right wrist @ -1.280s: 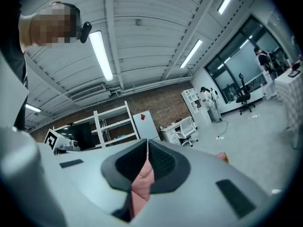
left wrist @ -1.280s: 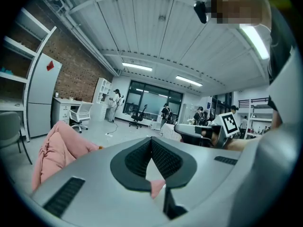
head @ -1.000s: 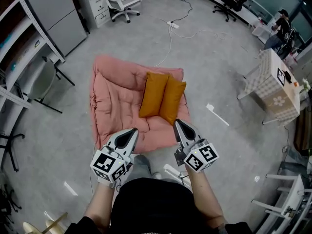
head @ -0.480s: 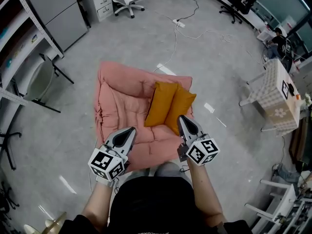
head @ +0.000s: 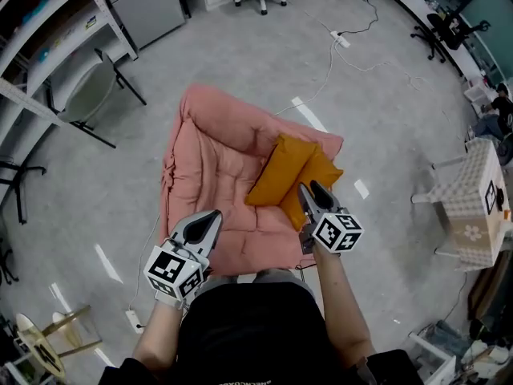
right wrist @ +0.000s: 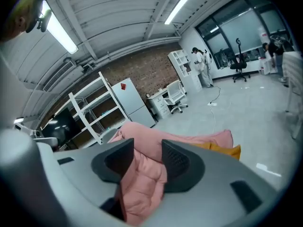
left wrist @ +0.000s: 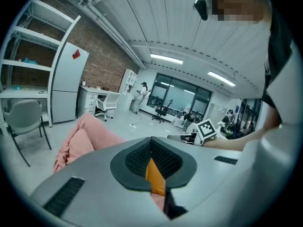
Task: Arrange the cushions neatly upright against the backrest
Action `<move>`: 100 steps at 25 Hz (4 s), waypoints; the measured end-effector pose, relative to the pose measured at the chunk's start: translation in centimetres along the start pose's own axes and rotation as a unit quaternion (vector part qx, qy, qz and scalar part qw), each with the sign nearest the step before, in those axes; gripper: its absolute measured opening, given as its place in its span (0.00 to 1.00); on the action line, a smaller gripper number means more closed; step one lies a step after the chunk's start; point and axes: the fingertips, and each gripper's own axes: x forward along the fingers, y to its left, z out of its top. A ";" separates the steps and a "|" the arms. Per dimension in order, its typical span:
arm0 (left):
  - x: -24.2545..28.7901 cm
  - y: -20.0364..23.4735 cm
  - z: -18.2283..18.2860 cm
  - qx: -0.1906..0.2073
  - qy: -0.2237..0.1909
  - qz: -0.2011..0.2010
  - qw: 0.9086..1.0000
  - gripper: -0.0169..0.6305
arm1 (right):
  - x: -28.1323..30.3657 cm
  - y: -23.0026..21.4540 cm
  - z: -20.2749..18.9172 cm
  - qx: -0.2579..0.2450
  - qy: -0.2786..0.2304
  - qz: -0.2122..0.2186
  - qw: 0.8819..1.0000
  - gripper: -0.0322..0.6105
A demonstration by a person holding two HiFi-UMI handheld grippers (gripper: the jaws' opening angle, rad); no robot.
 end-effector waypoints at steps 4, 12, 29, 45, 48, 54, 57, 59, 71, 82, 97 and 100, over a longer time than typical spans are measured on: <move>-0.6 0.4 -0.9 -0.022 0.002 0.065 0.998 0.05 | 3.9 -4.3 -1.8 0.018 0.049 -0.003 0.999 0.43; -1.2 0.1 -3.1 -0.061 0.013 0.164 0.984 0.05 | 11.9 -12.5 -6.5 0.033 0.133 -0.045 0.990 0.58; -2.7 -1.1 -7.6 -0.117 0.052 0.244 0.961 0.05 | 21.7 -20.9 -15.7 0.050 0.232 -0.132 0.962 0.75; -3.1 -1.9 -10.0 -0.132 0.054 0.238 0.961 0.05 | 20.9 -19.1 -14.1 0.012 0.193 -0.099 0.976 0.47; -3.9 -1.3 -9.7 -0.137 0.038 0.248 0.958 0.05 | 20.4 -15.4 -12.3 -0.077 0.190 -0.045 0.978 0.47; -5.2 -0.8 -9.7 -0.142 0.019 0.266 0.953 0.05 | 21.0 -5.2 -9.2 -0.376 0.188 0.121 0.899 0.47; -5.8 -0.7 -9.8 -0.145 0.013 0.275 0.951 0.05 | 21.7 -2.2 -8.9 -0.454 0.196 0.179 0.851 0.47; -6.3 -0.7 -9.8 -0.146 0.008 0.279 0.949 0.05 | 21.9 -1.1 -9.5 -0.482 0.213 0.207 0.824 0.47; -7.1 -0.3 -10.7 -0.164 -0.001 0.296 0.941 0.05 | 22.2 4.8 -15.5 -0.599 0.226 0.269 0.719 0.48; -6.8 -0.5 -11.1 -0.171 0.003 0.295 0.940 0.05 | 25.7 4.8 -18.8 -0.608 0.223 0.235 0.725 0.58; -6.4 -1.0 -10.9 -0.148 0.002 0.261 0.954 0.05 | 20.9 2.0 -16.3 -0.535 0.262 0.205 0.776 0.75; -5.3 -1.2 -10.1 -0.137 0.002 0.244 0.960 0.05 | 19.4 -0.6 -14.4 -0.492 0.262 0.174 0.811 0.75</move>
